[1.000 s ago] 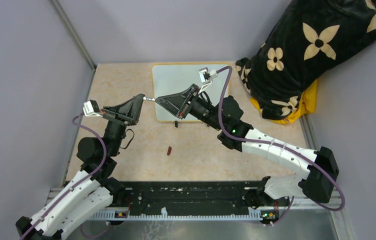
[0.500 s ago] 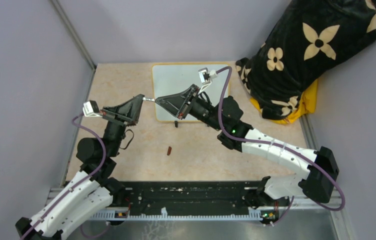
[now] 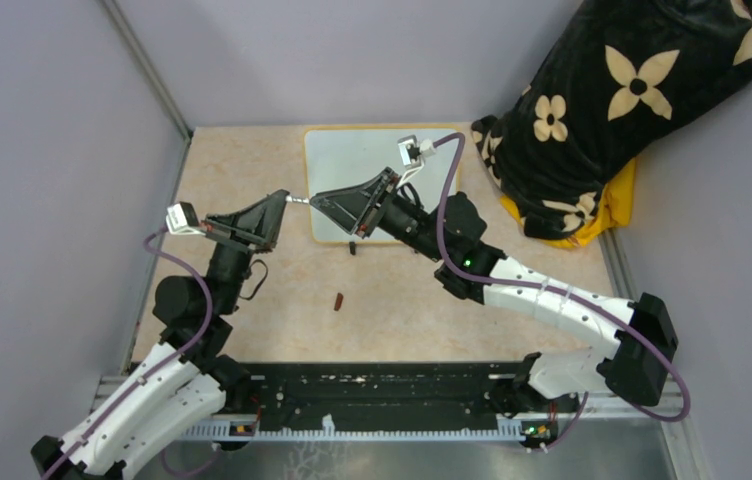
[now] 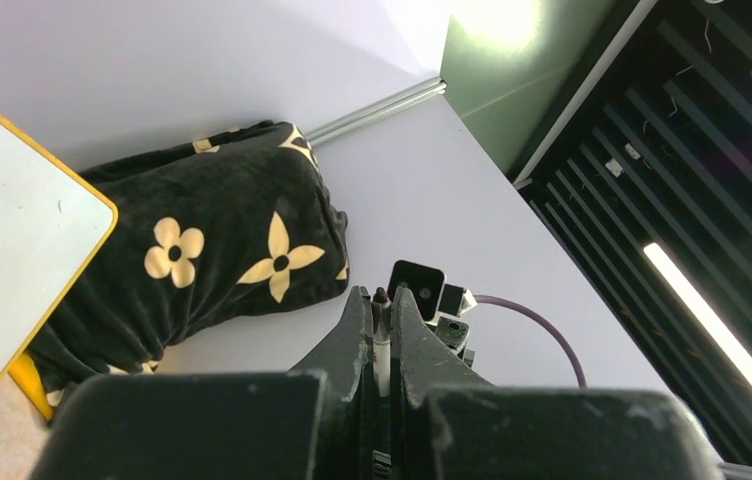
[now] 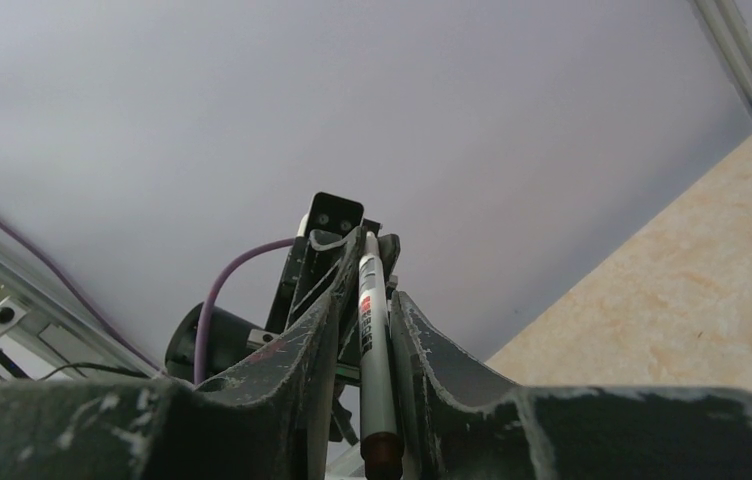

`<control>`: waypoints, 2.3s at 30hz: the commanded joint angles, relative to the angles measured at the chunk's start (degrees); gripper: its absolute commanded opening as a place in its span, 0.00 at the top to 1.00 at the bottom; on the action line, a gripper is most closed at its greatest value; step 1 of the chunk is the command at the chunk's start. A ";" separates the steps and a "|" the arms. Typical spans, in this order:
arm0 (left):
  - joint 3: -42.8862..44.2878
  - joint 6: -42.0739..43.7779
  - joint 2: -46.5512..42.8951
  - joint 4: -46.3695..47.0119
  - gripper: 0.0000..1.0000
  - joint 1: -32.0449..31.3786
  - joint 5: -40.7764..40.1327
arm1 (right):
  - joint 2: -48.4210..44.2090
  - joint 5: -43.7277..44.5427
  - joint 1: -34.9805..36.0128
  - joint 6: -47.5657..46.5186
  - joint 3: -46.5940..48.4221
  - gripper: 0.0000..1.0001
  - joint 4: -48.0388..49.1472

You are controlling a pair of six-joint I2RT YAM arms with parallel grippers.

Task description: Write a sentence on the whiteboard

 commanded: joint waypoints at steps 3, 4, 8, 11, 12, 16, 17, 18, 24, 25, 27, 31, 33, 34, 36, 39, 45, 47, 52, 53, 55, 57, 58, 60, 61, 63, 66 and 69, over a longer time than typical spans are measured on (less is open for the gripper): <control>-0.93 0.22 -0.32 -2.44 1.00 -0.11 -0.38 | -0.97 0.62 0.44 -0.19 1.47 0.72 4.64; -0.93 0.20 -0.33 -2.45 1.00 -0.09 -0.38 | -0.88 0.49 0.44 -0.24 1.54 0.72 4.61; -0.88 0.19 -0.23 -2.19 1.00 -0.06 -0.55 | -0.71 0.04 0.52 -0.16 1.87 0.70 4.15; -0.56 0.30 0.03 -1.96 1.00 -0.06 -0.76 | -0.62 -0.39 0.44 -0.16 1.96 0.67 3.85; -0.38 0.35 0.06 -1.86 1.00 -0.07 -0.89 | -0.59 -0.44 0.45 -0.16 1.97 0.67 3.64; 0.33 0.65 0.49 -1.43 1.00 -0.13 -0.99 | -0.68 -0.71 0.45 -0.01 1.66 0.72 3.64; 0.46 0.78 0.58 -1.35 1.00 -0.10 -0.97 | -0.63 -0.89 0.44 -0.05 1.55 0.74 3.80; 0.50 0.79 0.69 -1.31 1.00 -0.08 -0.97 | -0.62 -0.88 0.43 -0.05 1.48 0.76 3.83; 0.81 0.85 1.00 -1.02 1.00 -0.09 -1.02 | -0.75 -0.73 0.45 -0.07 1.40 0.76 3.49; 0.83 0.81 1.08 -0.97 1.00 -0.06 -1.00 | -0.71 -0.71 0.47 -0.07 1.46 0.76 3.50; 0.83 0.76 1.09 -0.87 1.00 -0.10 -0.98 | -0.62 -0.71 0.46 0.03 1.42 0.75 3.41; 1.13 0.96 1.18 -0.78 1.00 -0.11 -1.08 | -0.66 -0.63 0.44 0.11 1.34 0.68 3.09; 1.16 0.97 1.26 -0.71 1.00 -0.05 -1.03 | -0.70 -0.53 0.45 0.10 1.25 0.67 3.04; 1.25 0.91 1.26 -0.61 1.00 -0.06 -1.08 | -0.71 -0.45 0.49 0.10 1.29 0.67 2.93; 1.31 0.93 1.39 -0.51 1.00 -0.11 -1.09 | -0.70 -0.45 0.44 0.19 1.35 0.67 2.73; 1.44 0.92 1.35 -0.26 1.00 -0.06 -1.12 | -0.62 -0.44 0.47 0.28 1.30 0.68 2.64; 1.87 1.14 1.37 -0.07 1.00 -0.05 -1.13 | -0.54 -0.23 0.49 0.36 1.26 0.68 2.28; 1.97 1.16 1.20 -0.07 1.00 -0.07 -1.16 | -0.55 -0.18 0.45 0.44 1.22 0.68 2.15; 2.28 1.33 0.92 0.02 1.00 -0.10 -1.16 | -0.48 0.03 0.44 0.50 1.23 0.68 1.84; 2.30 1.40 0.91 0.03 1.00 -0.07 -1.17 | -0.49 0.12 0.44 0.54 1.23 0.67 1.81; 2.27 1.41 0.85 0.02 1.00 -0.05 -1.17 | -0.39 0.37 0.44 0.62 1.33 0.65 1.75; 2.17 1.39 0.78 0.02 1.00 -0.11 -1.09 | -0.36 0.57 0.45 0.79 1.29 0.63 1.82; 2.09 1.34 0.74 0.02 1.00 -0.10 -1.15 | -0.37 0.68 0.44 0.85 1.23 0.63 2.06; 1.90 1.19 0.62 0.04 1.00 -0.07 -1.30 | -0.20 0.82 0.44 1.13 1.13 0.65 2.54; 1.84 1.10 0.67 0.02 1.00 -0.09 -1.42 | -0.11 0.79 0.45 1.32 1.08 0.67 2.92; 1.79 0.87 0.66 0.02 1.00 -0.08 -1.56 | 0.14 0.49 0.44 1.67 1.18 0.73 3.63; 1.62 0.77 0.45 0.19 1.00 -0.05 -2.12 | 0.60 0.07 0.45 1.92 1.47 0.78 4.18; 1.75 0.83 0.41 0.36 1.00 -0.13 -2.40 | 0.74 -0.01 0.42 2.12 1.51 0.78 4.19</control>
